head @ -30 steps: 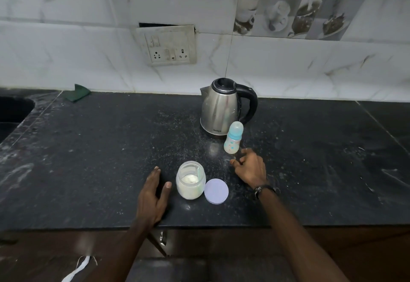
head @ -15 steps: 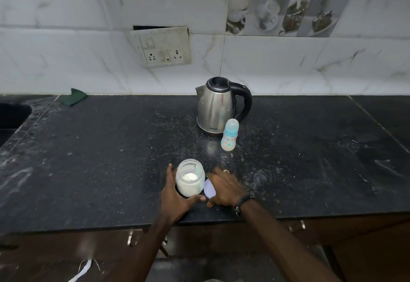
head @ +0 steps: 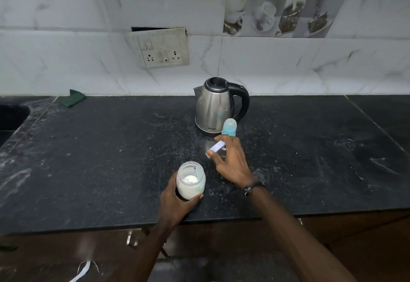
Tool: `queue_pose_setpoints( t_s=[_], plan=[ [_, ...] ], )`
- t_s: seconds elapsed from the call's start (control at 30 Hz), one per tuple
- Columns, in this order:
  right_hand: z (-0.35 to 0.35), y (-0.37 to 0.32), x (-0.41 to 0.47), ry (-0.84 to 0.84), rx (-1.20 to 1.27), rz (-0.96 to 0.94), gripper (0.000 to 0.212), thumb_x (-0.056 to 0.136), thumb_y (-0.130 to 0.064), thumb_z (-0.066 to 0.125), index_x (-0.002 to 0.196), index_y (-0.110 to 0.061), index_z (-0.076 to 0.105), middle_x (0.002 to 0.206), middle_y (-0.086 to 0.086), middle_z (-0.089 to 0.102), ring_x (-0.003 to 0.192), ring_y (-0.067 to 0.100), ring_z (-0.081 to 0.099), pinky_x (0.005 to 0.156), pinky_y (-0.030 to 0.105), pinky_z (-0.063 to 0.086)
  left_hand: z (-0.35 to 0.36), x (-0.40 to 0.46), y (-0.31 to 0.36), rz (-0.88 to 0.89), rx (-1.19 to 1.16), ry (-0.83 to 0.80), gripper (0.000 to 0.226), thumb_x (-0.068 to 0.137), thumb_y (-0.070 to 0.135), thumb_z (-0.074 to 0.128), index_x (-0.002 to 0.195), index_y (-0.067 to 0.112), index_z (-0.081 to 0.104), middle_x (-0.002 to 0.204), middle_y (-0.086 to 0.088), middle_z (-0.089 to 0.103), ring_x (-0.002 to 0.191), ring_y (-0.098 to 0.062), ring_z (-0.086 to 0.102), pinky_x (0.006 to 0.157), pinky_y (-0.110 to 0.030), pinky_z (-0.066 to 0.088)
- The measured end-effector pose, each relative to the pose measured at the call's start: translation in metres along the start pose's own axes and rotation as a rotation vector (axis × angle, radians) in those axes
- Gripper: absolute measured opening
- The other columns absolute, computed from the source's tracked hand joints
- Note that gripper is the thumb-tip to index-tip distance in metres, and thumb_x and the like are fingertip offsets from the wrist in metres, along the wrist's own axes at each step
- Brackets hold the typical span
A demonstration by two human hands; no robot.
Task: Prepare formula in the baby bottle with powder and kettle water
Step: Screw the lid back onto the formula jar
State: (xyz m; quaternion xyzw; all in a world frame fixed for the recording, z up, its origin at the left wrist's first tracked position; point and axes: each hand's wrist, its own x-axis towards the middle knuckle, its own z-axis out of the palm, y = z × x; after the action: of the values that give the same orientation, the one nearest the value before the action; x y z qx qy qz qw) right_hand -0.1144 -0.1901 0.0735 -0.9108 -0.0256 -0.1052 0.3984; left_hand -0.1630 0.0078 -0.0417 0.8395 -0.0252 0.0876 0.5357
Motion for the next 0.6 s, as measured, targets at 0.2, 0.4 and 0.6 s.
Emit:
queue_pose_setpoints(
  t_s=[0.2,0.4,0.6],
  plan=[
    [0.009,-0.008,-0.011,-0.186,0.051,-0.126,0.036,0.068,-0.033,0.087,0.060,-0.015,0.058,0.102,0.000,0.072,0.107,0.006,0.061,0.084,0.031,0.051,0.000,-0.001,0.000,-0.037,-0.023,-0.019,0.097,0.055,0.048,0.095,0.140,0.037,0.048,0.131,0.025,0.060,0.118,0.008,0.057,0.096,-0.013,0.046],
    [0.013,-0.021,-0.009,-0.408,-0.172,-0.188,0.026,0.070,-0.040,0.082,0.081,-0.027,0.062,0.117,0.001,0.068,0.113,0.019,0.057,0.085,0.028,0.044,-0.002,-0.003,0.002,-0.067,-0.011,-0.026,0.099,0.055,0.050,0.095,0.141,0.032,0.048,0.127,0.025,0.060,0.113,0.017,0.054,0.090,-0.003,0.042],
    [0.019,-0.037,-0.002,-0.610,-0.417,-0.334,0.076,0.077,-0.038,0.076,0.144,-0.034,0.041,0.123,0.007,0.053,0.111,0.026,0.051,0.093,0.036,0.041,-0.001,-0.002,0.000,-0.102,0.016,-0.052,0.102,0.055,0.053,0.094,0.141,0.028,0.047,0.130,0.014,0.062,0.116,-0.001,0.059,0.086,0.001,0.040]
  ],
)
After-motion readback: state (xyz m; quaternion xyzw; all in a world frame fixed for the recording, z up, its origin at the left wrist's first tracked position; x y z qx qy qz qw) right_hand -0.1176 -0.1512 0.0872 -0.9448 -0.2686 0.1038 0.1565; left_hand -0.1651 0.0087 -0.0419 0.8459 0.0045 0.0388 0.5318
